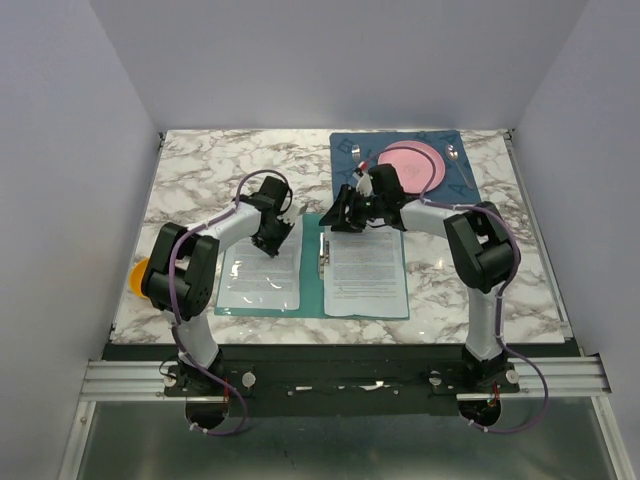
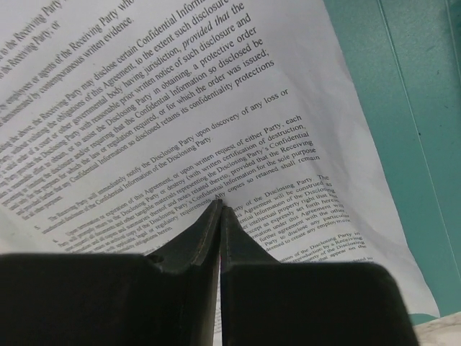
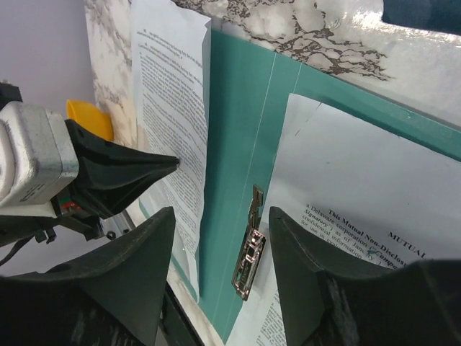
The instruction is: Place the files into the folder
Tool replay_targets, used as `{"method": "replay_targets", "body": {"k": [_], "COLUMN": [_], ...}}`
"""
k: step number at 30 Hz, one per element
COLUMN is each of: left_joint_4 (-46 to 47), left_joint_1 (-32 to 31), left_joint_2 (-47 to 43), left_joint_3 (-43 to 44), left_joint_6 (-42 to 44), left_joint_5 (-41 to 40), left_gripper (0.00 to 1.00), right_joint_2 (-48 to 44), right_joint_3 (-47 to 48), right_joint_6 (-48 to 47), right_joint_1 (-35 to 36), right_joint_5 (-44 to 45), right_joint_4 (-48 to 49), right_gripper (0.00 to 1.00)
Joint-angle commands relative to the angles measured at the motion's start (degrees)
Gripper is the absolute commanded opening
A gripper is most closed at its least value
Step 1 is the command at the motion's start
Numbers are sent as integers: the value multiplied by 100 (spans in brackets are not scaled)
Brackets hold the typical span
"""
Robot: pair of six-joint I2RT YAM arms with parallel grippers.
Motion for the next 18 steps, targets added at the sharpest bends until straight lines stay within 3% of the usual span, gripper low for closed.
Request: {"method": "replay_targets", "body": {"k": [1,18], "left_joint_4": [-318,-301], "left_joint_1": [81,178], "left_joint_2": [215,347], "left_joint_3": [148,78], "left_joint_6": [-81,104], "left_joint_5": [610,611], "left_gripper": [13,12], "right_joint_2": [289,728], "right_joint_3": [119,163], "right_joint_6": [188,258], "right_joint_1": [105,193], "right_joint_5": [-319,-468], "right_joint_4": [465,992], "right_gripper": [64,60]}}
